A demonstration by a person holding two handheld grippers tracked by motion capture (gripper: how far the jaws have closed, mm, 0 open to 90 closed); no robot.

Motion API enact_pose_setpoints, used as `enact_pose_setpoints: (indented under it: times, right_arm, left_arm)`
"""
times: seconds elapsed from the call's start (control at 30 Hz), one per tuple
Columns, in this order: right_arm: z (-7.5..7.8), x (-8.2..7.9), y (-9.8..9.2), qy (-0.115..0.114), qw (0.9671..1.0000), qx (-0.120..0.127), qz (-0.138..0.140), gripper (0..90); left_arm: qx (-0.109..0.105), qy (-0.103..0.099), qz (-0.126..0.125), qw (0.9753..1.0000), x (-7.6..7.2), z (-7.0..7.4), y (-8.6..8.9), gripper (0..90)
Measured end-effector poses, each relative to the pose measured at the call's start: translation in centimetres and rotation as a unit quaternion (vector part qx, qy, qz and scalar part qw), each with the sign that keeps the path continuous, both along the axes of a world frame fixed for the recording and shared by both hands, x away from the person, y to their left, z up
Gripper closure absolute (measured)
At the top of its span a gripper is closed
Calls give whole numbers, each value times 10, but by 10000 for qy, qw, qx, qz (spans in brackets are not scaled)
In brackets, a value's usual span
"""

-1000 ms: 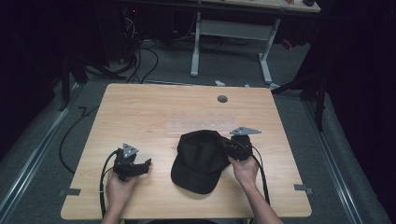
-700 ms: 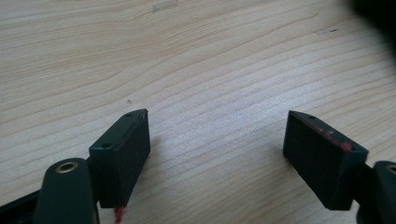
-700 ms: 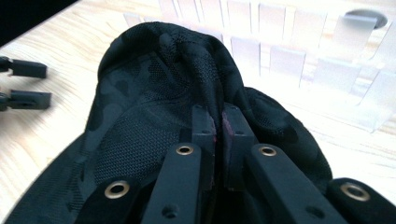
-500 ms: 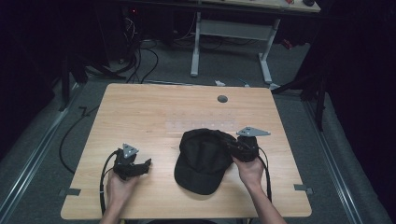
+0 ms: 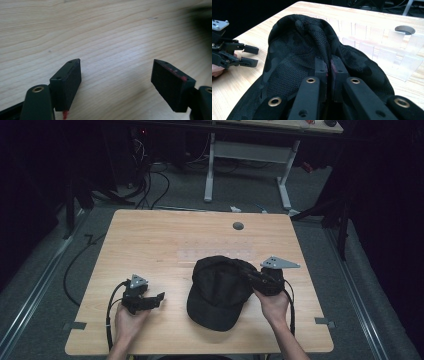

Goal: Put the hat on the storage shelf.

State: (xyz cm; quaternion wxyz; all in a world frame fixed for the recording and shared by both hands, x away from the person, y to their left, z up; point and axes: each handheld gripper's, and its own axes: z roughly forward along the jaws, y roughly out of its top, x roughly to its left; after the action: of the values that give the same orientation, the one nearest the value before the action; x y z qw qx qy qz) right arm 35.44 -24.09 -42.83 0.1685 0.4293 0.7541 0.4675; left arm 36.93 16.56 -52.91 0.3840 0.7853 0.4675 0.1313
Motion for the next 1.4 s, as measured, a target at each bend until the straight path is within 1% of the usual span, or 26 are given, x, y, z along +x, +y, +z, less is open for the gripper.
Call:
enact_pose_setpoints:
  times: [0.03, 0.1, 0.17, 0.2, 0.3, 0.37, 0.4, 0.43, 0.47, 0.5, 0.53, 0.57, 0.6, 0.63, 0.7, 0.73, 0.77, 0.83, 0.9, 0.93, 1.07, 1.1, 1.13, 1.23, 1.37, 1.4]
  right_arm:
    - [2, -3, 1, -51, 10000, -15, 37, 859]
    - [3, -4, 2, -92, 9999, -40, 76, 860]
    - [6, -6, 3, -141, 9998, -77, 102, 859]
    - [6, -6, 3, -141, 9998, -77, 102, 859]
    - [9, -8, 6, -235, 9995, -110, 154, 859]
    - [11, -9, 7, -300, 9993, -99, 214, 859]
    - [12, -10, 8, -313, 9992, -96, 233, 859]
    - [12, -10, 8, -322, 9991, -97, 242, 858]
    - [13, -10, 8, -344, 9990, -91, 259, 858]
    - [13, -10, 8, -344, 9990, -91, 259, 858]
    - [13, -11, 9, -365, 9989, -100, 271, 858]
    - [13, -11, 9, -390, 9988, -102, 281, 858]
    - [13, -11, 9, -390, 9988, -102, 281, 858]
    - [14, -11, 9, -423, 9986, -102, 311, 858]
    - [14, -11, 9, -419, 9986, -104, 312, 858]
    - [14, -11, 9, -430, 9985, -94, 321, 858]
    - [14, -11, 9, -448, 9984, -81, 333, 858]
    - [14, -11, 9, -463, 9983, -68, 344, 858]
    - [14, -10, 10, -464, 9982, -36, 368, 858]
    - [14, -10, 10, -464, 9982, -36, 368, 858]
    - [14, -9, 12, -453, 9979, 42, 450, 858]
    - [14, -9, 12, -449, 9979, 60, 463, 858]
    - [14, -9, 12, -449, 9979, 60, 463, 858]
    - [17, -8, 15, -527, 9969, 75, 578, 857]
    - [20, -9, 17, -606, 9960, 67, 653, 857]
    - [21, -9, 18, -634, 9957, 80, 678, 857]
  left_arm:
    - [-70, -34, -135, 9999, -4, 3, -3, 244]
    - [-107, -51, -200, 9997, -5, 5, -4, 242]
    - [-224, -73, -423, 9988, -10, 13, -8, 239]
    - [-224, -73, -423, 9988, -10, 13, -8, 237]
    - [-374, -123, -653, 9971, -15, 23, -14, 229]
    - [-463, -147, -865, 9951, -17, 30, -20, 222]
    - [-463, -147, -865, 9951, -17, 30, -20, 219]
    - [-479, -148, -935, 9944, -18, 33, -22, 216]
    - [-531, -134, -1081, 9926, -19, 37, -27, 215]
    - [-531, -134, -1081, 9926, -19, 37, -27, 215]
    - [-621, -86, -1228, 9904, -20, 39, -32, 214]
    - [-655, -69, -1308, 9892, -20, 41, -33, 212]
    - [-655, -69, -1308, 9892, -20, 41, -33, 210]
    - [-725, -32, -1427, 9871, -19, 43, -37, 208]
    - [-733, -15, -1476, 9863, -19, 44, -38, 204]
    - [-752, 16, -1574, 9847, -18, 46, -42, 202]
    - [-752, 16, -1574, 9847, -18, 46, -42, 198]
    - [-747, 39, -1667, 9832, -17, 47, -45, 194]
    - [-763, 76, -1806, 9806, -17, 49, -50, 189]
    - [-763, 76, -1806, 9806, -17, 49, -50, 188]
    - [-752, 143, -1925, 9783, -14, 49, -56, 180]
    - [-740, 168, -1981, 9772, -14, 50, -58, 178]
    - [-740, 168, -1981, 9772, -14, 50, -58, 177]
    - [-726, 218, -2080, 9752, -11, 51, -63, 174]
    - [-716, 281, -2150, 9736, -9, 50, -66, 172]
    - [-736, 317, -2191, 9724, -8, 49, -66, 172]
